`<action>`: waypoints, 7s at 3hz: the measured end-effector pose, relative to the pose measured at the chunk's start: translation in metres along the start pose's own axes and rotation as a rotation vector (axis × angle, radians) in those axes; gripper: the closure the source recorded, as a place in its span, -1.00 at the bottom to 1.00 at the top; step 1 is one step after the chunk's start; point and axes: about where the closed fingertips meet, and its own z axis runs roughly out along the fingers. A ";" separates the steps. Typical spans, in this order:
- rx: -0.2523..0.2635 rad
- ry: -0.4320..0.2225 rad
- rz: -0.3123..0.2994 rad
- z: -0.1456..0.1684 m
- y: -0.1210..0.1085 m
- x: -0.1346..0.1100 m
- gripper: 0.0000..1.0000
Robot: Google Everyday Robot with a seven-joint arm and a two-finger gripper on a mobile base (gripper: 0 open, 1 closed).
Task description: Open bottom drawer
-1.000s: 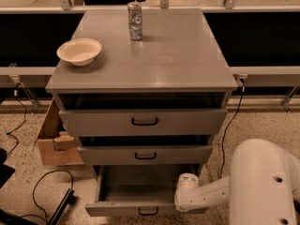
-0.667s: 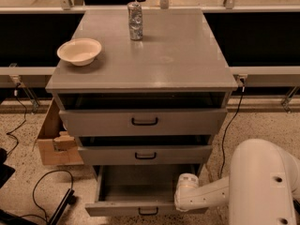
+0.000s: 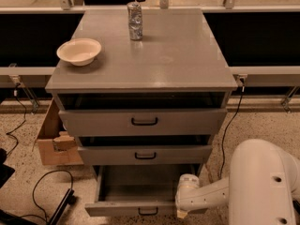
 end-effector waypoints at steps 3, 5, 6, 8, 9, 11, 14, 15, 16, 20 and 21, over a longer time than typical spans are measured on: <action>-0.032 0.009 0.022 0.006 0.005 0.003 -0.97; -0.113 0.031 0.084 -0.017 0.098 0.020 -0.07; -0.130 0.083 0.131 -0.040 0.152 0.031 0.40; -0.129 0.133 0.154 -0.057 0.189 0.037 0.83; -0.049 0.105 0.073 -0.071 0.163 0.019 0.38; 0.101 0.031 -0.092 -0.094 0.090 -0.021 -0.55; 0.055 -0.009 -0.101 -0.032 0.030 -0.028 -1.00; 0.013 -0.012 -0.063 -0.008 0.032 -0.023 -1.00; -0.031 -0.029 -0.020 0.012 0.053 -0.014 -1.00; -0.133 0.021 0.014 -0.006 0.126 -0.010 0.28; -0.133 0.025 0.015 -0.009 0.129 -0.011 0.70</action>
Offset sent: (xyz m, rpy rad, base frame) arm -0.0009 0.0001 -0.0009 0.0001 0.0019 0.0002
